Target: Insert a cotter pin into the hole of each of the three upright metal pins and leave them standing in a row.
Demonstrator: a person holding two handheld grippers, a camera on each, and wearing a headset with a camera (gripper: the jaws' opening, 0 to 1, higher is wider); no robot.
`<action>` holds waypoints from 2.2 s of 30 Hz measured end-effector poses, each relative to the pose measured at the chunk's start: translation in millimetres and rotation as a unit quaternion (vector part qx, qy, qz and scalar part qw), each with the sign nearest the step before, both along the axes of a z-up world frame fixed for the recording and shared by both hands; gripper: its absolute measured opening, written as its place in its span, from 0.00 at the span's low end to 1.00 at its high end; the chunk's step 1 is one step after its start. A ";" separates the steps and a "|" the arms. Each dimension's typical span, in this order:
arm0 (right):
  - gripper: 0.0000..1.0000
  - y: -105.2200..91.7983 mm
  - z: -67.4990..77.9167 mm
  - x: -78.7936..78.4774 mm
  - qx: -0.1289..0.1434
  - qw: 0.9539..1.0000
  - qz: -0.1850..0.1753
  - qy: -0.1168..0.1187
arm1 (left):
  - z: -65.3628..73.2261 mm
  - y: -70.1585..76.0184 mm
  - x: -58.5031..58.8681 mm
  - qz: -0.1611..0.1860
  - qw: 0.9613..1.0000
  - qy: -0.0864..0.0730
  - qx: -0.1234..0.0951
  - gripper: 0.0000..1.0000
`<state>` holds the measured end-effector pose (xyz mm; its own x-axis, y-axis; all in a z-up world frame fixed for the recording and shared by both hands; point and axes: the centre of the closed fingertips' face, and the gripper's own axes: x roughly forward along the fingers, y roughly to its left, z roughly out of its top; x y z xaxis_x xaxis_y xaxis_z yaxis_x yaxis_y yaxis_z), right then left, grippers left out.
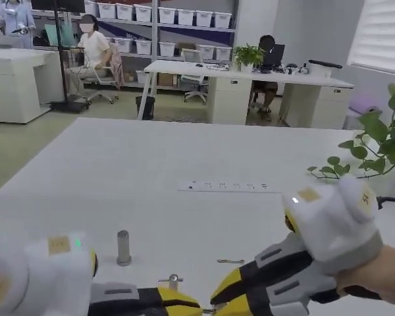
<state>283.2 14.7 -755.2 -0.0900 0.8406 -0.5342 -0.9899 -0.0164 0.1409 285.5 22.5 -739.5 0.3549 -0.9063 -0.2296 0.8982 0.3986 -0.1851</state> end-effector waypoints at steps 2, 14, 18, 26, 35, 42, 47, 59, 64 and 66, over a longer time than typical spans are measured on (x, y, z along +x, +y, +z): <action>0.14 0.4 -0.9 -3.6 0.002 1.000 0.006 0.005 | 0.3 -2.0 -2.8 -0.009 1.000 -0.002 -0.002 0.00; 0.08 1.3 -1.8 -13.5 0.007 1.000 0.025 0.010 | 3.6 -7.6 -10.1 -0.031 0.999 -0.009 -0.012 0.00; 0.06 1.3 -1.5 -15.1 0.007 0.999 0.030 0.008 | 4.0 -7.2 -10.9 -0.033 0.999 -0.008 -0.015 0.00; 0.04 -0.1 -2.7 -19.3 -0.002 0.999 0.039 0.005 | 2.1 -8.6 -14.0 -0.040 0.999 -0.007 -0.014 0.00; 0.03 -1.7 -3.0 -18.1 -0.018 0.998 0.050 -0.025 | 1.6 -8.8 -10.1 -0.029 0.999 -0.026 0.004 0.04; 0.03 -7.8 -7.3 -14.1 -0.041 0.996 0.056 -0.049 | 0.7 -6.1 -5.3 -0.013 0.999 -0.029 0.010 0.11; 0.03 -18.9 -12.0 -6.6 -0.064 0.995 0.047 -0.062 | -4.7 -3.8 -1.6 0.002 0.999 -0.028 0.021 0.20; 0.02 -45.7 -27.2 9.3 -0.118 0.988 0.037 -0.092 | -29.0 -5.3 14.9 0.058 0.997 -0.026 0.049 0.28; 0.02 -54.1 -34.4 17.7 -0.135 0.985 0.030 -0.098 | -39.0 -6.9 22.7 0.075 0.995 -0.025 0.064 0.28; 0.02 -56.8 -36.3 20.8 -0.140 0.985 0.028 -0.100 | -43.3 -7.3 26.1 0.082 0.994 -0.024 0.070 0.28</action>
